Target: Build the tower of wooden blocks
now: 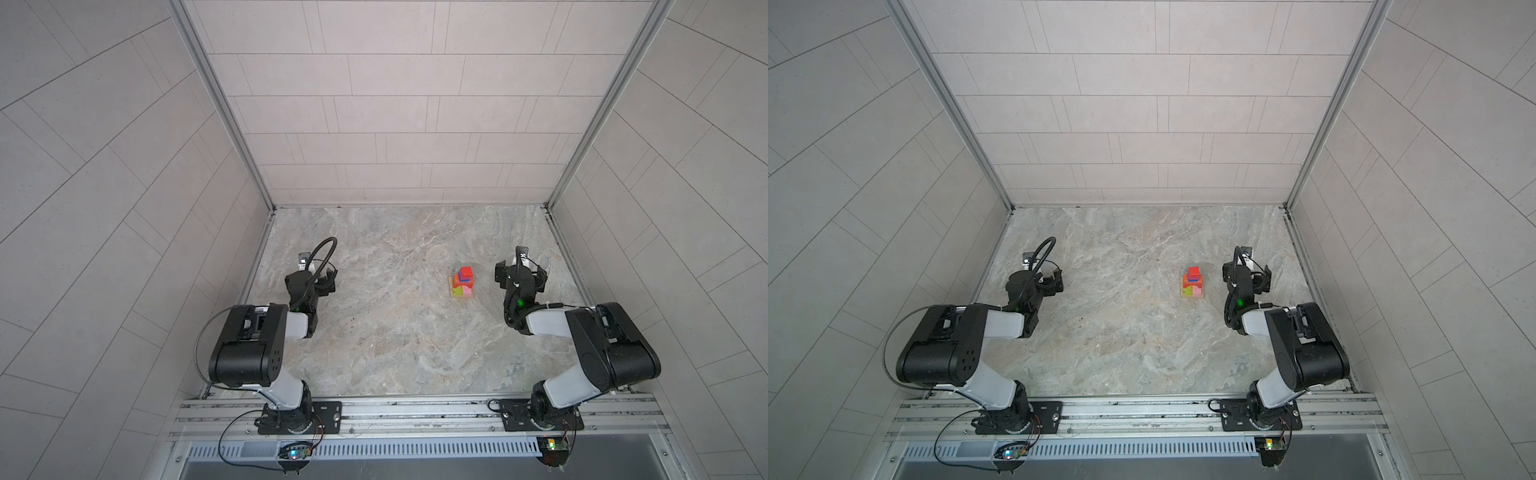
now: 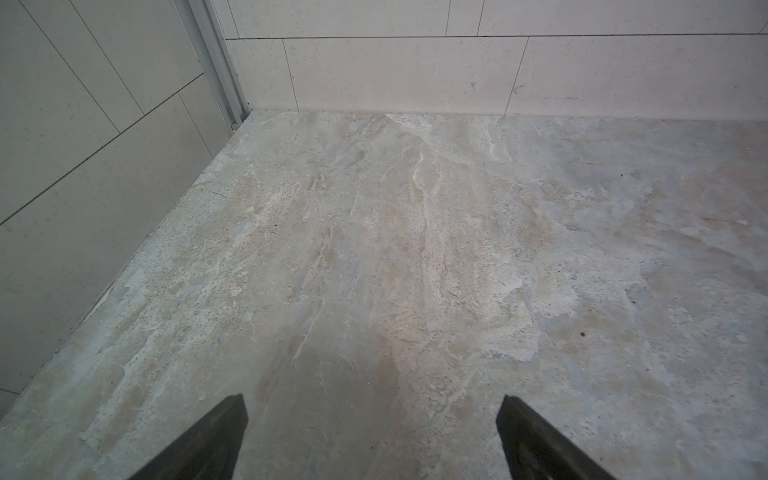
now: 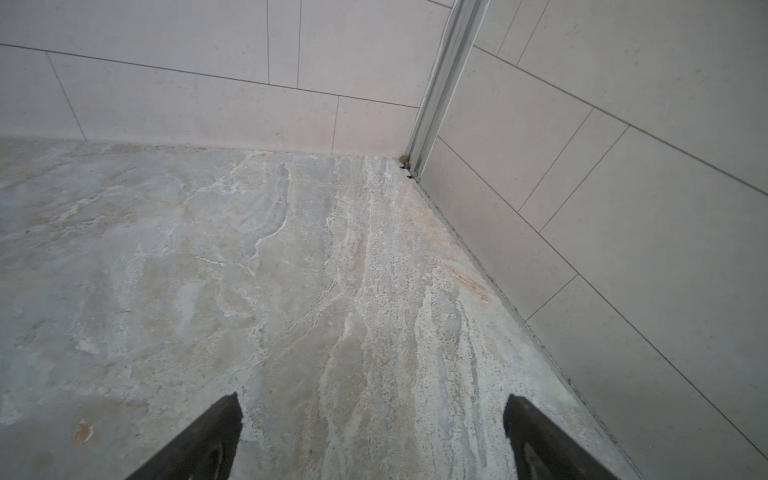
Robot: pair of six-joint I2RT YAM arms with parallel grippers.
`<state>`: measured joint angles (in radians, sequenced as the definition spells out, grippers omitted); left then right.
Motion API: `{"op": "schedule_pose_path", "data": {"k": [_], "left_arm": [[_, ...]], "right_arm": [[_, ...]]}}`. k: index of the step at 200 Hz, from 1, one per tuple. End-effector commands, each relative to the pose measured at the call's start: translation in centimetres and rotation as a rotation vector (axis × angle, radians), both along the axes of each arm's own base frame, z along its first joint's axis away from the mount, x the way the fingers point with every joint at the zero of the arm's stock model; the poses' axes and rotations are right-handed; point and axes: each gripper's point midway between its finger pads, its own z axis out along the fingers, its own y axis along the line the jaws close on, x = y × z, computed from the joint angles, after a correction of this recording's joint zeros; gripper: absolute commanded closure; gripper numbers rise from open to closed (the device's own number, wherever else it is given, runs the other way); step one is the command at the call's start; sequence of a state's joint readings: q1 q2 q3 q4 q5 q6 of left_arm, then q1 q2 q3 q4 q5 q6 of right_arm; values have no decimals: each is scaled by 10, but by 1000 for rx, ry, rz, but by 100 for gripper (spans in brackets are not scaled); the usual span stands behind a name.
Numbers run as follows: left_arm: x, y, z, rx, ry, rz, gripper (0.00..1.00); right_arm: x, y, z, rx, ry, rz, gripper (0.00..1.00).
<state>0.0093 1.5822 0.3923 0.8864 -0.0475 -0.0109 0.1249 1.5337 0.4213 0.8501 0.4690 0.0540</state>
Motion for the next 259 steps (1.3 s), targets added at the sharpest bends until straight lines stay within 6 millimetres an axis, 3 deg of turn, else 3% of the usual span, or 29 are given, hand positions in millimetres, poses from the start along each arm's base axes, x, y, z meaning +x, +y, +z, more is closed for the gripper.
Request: {"op": "schedule_pose_path", "data": {"k": [1, 57, 73, 85, 118, 259], "left_arm": [[3, -1, 8, -11, -38, 6, 0], [3, 0, 8, -10, -37, 7, 0], [3, -1, 8, -10, -36, 5, 0], [3, -1, 8, -10, -36, 6, 0], [3, 0, 8, -10, -37, 6, 0], [3, 0, 8, -10, -36, 7, 0]], "right_arm": [[-2, 5, -13, 25, -7, 73, 0], [-3, 5, -13, 14, -26, 82, 1], [-4, 24, -13, -14, -31, 178, 1], [-4, 24, -13, -13, -30, 181, 1], [-9, -7, -11, 18, -46, 6, 1], [-8, -3, -11, -4, -38, 12, 1]]}}
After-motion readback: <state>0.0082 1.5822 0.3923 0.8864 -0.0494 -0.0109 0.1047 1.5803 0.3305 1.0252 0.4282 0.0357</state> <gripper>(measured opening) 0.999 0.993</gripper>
